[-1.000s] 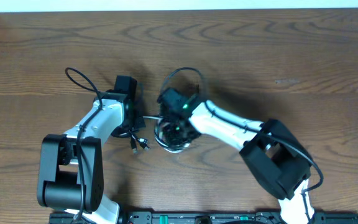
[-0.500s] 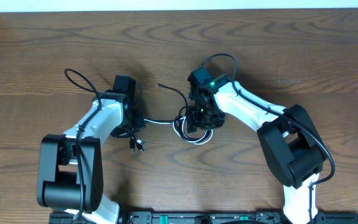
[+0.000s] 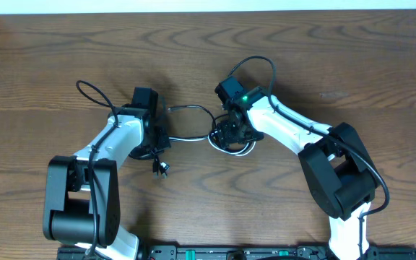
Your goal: Untangle cables
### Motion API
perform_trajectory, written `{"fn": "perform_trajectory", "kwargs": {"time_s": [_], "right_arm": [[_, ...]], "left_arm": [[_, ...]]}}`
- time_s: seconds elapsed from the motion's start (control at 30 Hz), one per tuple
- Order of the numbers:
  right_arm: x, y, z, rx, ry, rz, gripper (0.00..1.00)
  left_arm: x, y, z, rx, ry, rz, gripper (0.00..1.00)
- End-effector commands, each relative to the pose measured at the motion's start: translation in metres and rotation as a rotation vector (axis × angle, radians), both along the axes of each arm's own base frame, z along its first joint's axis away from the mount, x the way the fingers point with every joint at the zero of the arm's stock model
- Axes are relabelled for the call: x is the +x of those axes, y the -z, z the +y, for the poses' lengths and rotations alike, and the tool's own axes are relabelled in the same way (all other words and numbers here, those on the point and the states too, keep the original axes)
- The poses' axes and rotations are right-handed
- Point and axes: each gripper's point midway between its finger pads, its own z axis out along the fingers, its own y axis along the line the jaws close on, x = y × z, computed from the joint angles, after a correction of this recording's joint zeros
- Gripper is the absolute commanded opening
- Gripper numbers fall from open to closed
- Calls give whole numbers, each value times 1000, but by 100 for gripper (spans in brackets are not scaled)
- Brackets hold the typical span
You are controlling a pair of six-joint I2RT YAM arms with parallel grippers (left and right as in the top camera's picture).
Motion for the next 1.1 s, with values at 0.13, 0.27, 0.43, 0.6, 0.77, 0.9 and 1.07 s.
{"fn": "perform_trajectory", "kwargs": {"time_s": [0.13,0.27,0.43,0.6,0.77,0.9,1.07], "right_arm": [[-16,25,4,36,-89,76,82],[-24,21,26,136,-172,91,86],[-27,20,37,152,-198,78,88],[-35,15,50,206,-244,94,86],[-37,-10,71,357,-293,113,86],[-33,-21,74,381,-296,93,88],[-35,-20,74,377,-317,92,89]], "left_arm": [[2,-3,17,74,-17,-12,11],[2,-3,17,74,-17,-12,11],[2,-3,17,74,-17,-13,11],[2,-3,17,74,-17,-12,11],[2,-3,17,74,-17,-13,16],[2,-3,17,74,-17,-13,17],[2,-3,17,74,-17,-13,23]]}}
